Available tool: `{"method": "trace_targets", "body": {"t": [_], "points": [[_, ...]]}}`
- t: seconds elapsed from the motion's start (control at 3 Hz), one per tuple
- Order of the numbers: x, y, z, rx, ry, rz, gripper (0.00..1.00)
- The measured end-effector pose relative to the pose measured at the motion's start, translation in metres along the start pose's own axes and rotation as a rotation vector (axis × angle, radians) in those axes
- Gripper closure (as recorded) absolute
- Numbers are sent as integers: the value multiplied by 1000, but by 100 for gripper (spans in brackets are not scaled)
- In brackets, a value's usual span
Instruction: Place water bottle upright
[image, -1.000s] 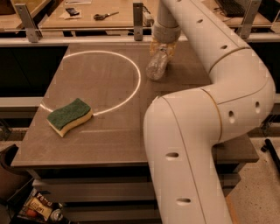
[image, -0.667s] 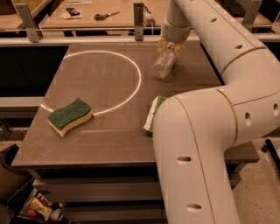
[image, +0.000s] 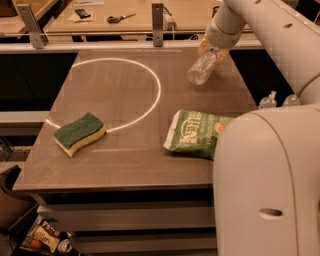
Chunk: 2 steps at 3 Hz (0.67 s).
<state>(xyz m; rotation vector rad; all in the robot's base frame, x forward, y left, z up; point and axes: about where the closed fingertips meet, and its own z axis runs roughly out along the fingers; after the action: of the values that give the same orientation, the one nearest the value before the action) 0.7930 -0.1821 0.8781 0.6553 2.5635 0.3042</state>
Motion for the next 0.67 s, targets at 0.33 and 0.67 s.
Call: {"method": "trace_targets", "body": {"t": [0.33,0.67], "points": [[-20,-14,-14,-57,-116,38,100],[-36,-27,-30,-94,-210,69,100]]}}
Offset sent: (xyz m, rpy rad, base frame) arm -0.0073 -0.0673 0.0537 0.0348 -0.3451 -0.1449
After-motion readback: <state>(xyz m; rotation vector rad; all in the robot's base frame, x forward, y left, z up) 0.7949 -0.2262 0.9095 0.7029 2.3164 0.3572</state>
